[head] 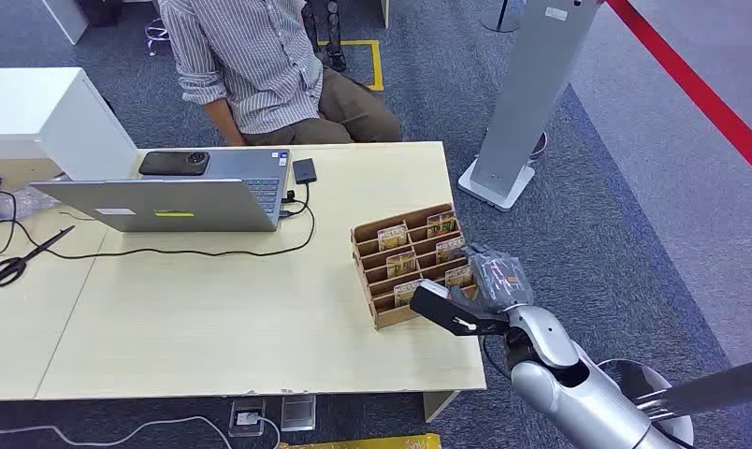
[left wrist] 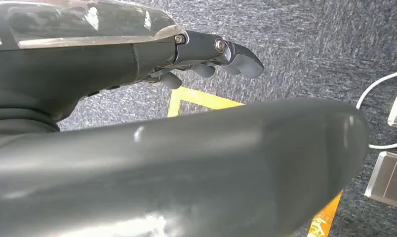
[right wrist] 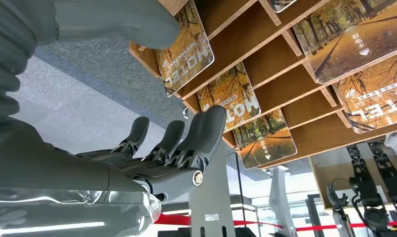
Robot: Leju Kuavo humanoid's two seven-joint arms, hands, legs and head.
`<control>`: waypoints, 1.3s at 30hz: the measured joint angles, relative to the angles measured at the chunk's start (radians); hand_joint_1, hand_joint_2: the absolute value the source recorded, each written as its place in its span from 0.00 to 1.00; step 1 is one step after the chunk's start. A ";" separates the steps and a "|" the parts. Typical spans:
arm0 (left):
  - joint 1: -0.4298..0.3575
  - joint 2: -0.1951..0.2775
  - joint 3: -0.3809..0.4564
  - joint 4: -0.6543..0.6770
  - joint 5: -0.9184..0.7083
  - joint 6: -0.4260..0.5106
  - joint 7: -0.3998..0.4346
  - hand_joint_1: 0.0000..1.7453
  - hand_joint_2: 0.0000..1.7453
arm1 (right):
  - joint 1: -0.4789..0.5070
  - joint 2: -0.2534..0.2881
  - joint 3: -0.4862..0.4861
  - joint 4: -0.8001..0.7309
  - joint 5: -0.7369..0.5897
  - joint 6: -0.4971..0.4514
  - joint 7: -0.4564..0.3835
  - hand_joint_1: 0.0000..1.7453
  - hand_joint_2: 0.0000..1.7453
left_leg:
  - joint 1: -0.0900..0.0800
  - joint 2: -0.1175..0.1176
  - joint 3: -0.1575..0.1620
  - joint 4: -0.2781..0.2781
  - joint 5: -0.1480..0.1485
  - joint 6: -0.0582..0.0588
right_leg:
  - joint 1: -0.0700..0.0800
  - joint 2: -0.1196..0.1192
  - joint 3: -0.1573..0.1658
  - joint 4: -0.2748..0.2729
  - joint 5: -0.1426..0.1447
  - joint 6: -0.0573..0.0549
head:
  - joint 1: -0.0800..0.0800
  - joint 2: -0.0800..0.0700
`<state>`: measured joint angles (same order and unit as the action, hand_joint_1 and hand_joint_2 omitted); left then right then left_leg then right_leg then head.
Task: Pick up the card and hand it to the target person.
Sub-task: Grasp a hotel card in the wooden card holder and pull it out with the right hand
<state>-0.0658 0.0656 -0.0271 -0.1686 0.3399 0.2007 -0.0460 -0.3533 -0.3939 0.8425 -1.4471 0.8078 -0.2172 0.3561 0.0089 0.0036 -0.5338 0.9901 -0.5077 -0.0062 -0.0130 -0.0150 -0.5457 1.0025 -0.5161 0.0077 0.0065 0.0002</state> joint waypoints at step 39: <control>0.000 0.010 0.000 0.000 0.071 -0.013 -0.040 0.00 0.00 | -0.007 0.009 0.003 0.061 0.015 -0.009 -0.001 0.61 1.00 | 0.000 0.000 0.000 0.000 0.000 0.000 | 0.000 0.000 0.000 0.000 0.000 0.000 | -0.001 0.000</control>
<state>-0.0658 0.0753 -0.0267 -0.1686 0.4112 0.1882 -0.0861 -0.3602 -0.3850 0.8453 -1.3863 0.8226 -0.2262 0.3554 0.0089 0.0036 -0.5338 0.9901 -0.5077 -0.0062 -0.0130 -0.0151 -0.5460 1.0025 -0.5161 0.0077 0.0059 0.0001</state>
